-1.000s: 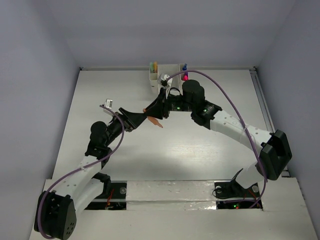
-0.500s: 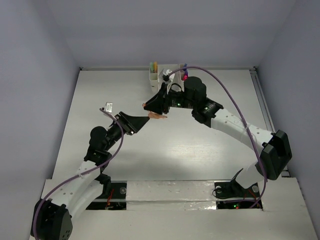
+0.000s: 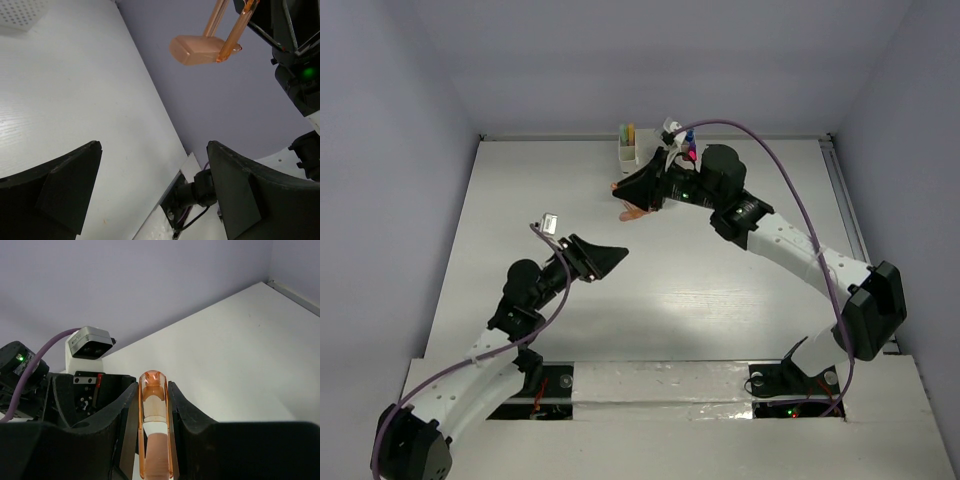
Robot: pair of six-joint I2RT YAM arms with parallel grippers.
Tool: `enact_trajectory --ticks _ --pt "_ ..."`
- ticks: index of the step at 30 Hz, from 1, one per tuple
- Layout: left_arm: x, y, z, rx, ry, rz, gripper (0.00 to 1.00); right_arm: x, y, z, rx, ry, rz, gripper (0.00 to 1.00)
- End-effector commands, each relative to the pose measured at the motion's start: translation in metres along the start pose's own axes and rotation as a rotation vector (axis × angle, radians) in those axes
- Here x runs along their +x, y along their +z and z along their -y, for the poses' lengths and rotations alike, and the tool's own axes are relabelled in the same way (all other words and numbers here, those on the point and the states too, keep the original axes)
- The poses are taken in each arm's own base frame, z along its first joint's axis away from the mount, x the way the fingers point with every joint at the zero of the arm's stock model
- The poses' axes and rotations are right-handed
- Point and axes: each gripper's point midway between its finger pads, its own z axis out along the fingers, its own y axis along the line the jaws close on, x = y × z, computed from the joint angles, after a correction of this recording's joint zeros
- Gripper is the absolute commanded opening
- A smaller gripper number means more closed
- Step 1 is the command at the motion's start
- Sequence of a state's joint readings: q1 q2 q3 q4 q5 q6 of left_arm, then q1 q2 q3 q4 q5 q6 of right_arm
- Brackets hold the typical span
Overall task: Sort the stationery into containers
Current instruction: Close the pen cap on the pen.
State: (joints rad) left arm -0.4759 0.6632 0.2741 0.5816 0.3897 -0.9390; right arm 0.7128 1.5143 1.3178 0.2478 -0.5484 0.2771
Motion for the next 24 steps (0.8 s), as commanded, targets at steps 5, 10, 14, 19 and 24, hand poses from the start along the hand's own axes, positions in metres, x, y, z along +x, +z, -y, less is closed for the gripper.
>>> enact_trajectory --ticks 5,10,14,19,24 --pt "-0.027 0.007 0.015 0.016 0.138 0.082 0.8 -0.042 -0.013 -0.009 0.021 -0.012 0.123 0.0" --pt "-0.047 0.01 0.015 -0.025 0.352 0.148 0.69 -0.045 -0.015 -0.005 0.071 0.028 0.1 0.0" --pt "-0.052 0.01 0.036 0.04 0.421 0.201 0.65 -0.047 -0.015 -0.002 0.111 0.088 0.083 0.0" --pt "-0.054 0.018 0.053 0.07 0.521 0.243 0.62 -0.048 -0.017 0.006 0.175 0.163 0.092 0.0" --pt "-0.051 0.031 0.046 0.022 0.567 0.245 0.64 -0.044 -0.018 0.006 0.177 0.188 0.082 0.0"
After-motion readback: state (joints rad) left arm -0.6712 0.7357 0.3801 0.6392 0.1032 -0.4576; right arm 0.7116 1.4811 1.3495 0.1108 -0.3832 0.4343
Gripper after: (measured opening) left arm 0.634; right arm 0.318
